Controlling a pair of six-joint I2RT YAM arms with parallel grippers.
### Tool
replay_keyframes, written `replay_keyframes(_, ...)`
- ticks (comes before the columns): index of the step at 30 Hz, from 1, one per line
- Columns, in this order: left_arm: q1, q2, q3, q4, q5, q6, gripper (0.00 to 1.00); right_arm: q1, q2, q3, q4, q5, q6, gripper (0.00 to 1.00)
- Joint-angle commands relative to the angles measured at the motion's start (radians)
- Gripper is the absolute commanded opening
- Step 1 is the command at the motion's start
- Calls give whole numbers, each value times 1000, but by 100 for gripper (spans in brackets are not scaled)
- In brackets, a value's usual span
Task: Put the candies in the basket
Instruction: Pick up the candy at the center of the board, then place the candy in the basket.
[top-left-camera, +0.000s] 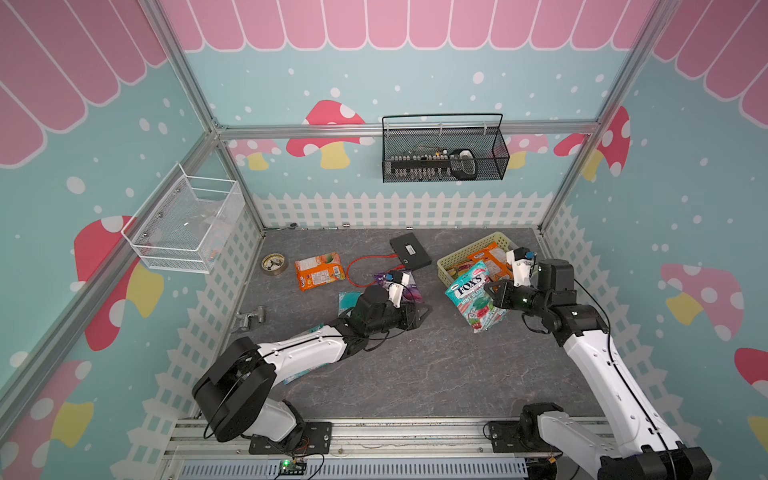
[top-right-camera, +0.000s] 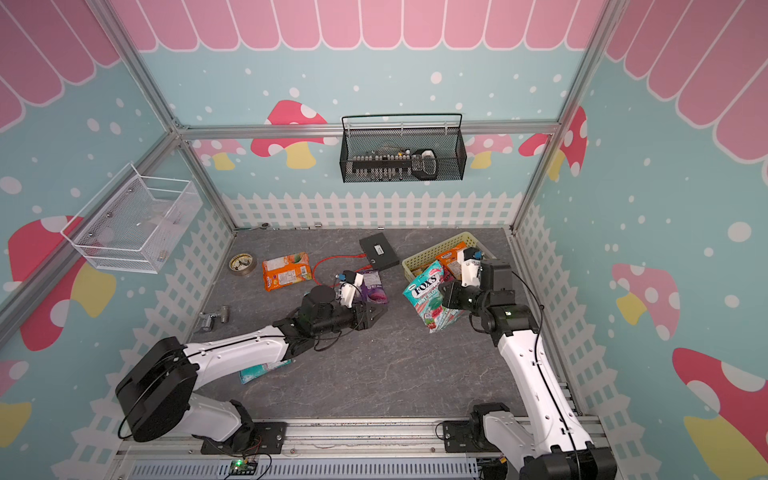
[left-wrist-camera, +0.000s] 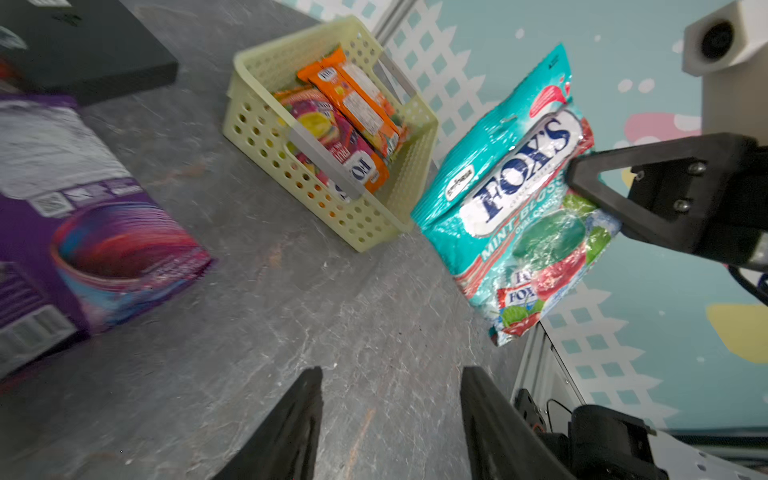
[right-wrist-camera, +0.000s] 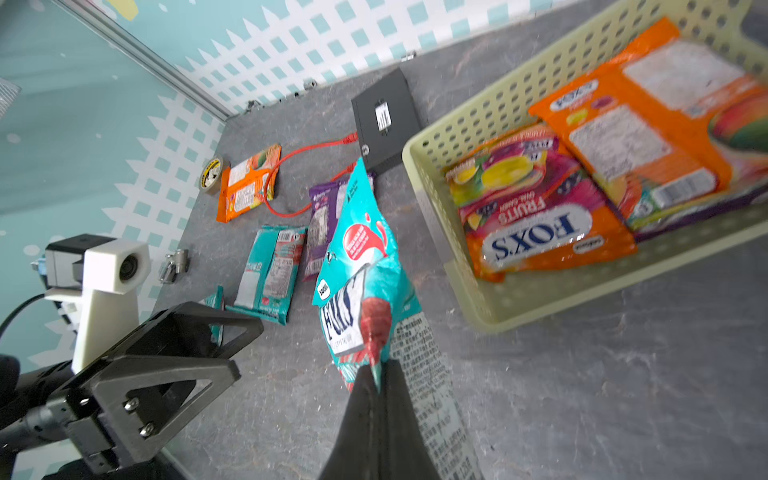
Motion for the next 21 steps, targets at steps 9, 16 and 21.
replay_keyframes(9,48,-245,-48,-237,-149,127,64,-25,335,264,138,198,-175,0)
replay_keyframes(16,51,-300,-84,-238,-174,107,64,-66,534,372,170,122,-256,0)
replay_keyframes(21,55,-312,-99,-236,-200,99,65,-72,665,397,195,46,-268,0)
